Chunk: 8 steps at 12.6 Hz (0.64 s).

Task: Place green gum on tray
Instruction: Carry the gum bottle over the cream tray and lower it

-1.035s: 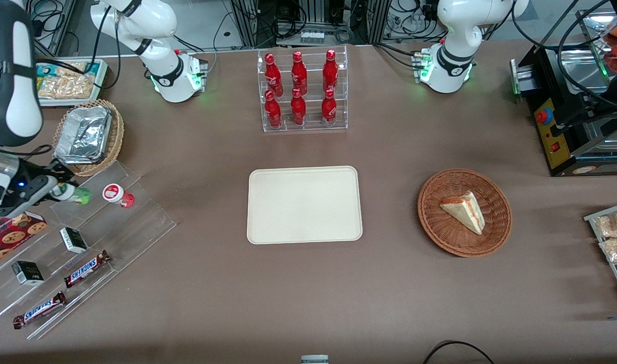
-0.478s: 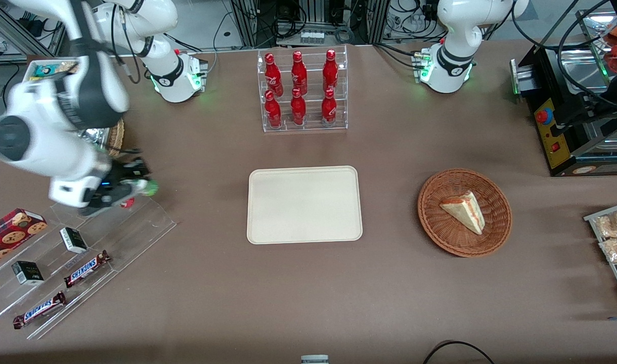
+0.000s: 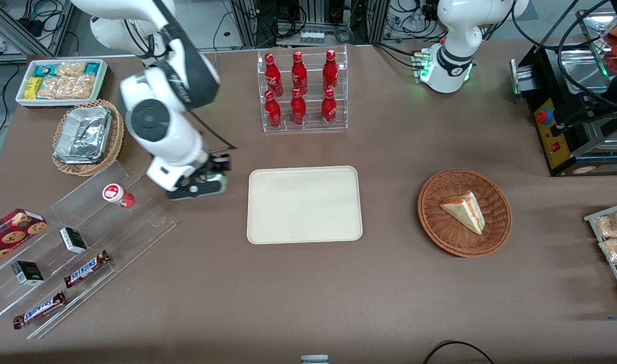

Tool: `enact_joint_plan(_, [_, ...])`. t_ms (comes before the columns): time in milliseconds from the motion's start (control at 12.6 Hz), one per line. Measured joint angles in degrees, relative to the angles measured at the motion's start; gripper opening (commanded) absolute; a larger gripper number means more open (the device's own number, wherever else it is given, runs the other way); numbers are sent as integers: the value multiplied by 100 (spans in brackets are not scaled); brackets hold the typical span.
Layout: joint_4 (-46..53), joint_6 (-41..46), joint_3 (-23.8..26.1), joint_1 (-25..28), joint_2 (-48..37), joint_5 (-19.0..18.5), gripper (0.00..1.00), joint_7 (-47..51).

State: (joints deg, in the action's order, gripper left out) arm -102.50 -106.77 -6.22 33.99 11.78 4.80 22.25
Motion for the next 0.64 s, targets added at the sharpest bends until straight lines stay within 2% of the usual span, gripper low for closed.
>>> enact_joint_plan(319, [845, -613, -1, 674, 1017, 232, 0, 1621])
enact_joint_plan(637, [1217, -1278, -4, 1098, 1855, 300, 0, 2458])
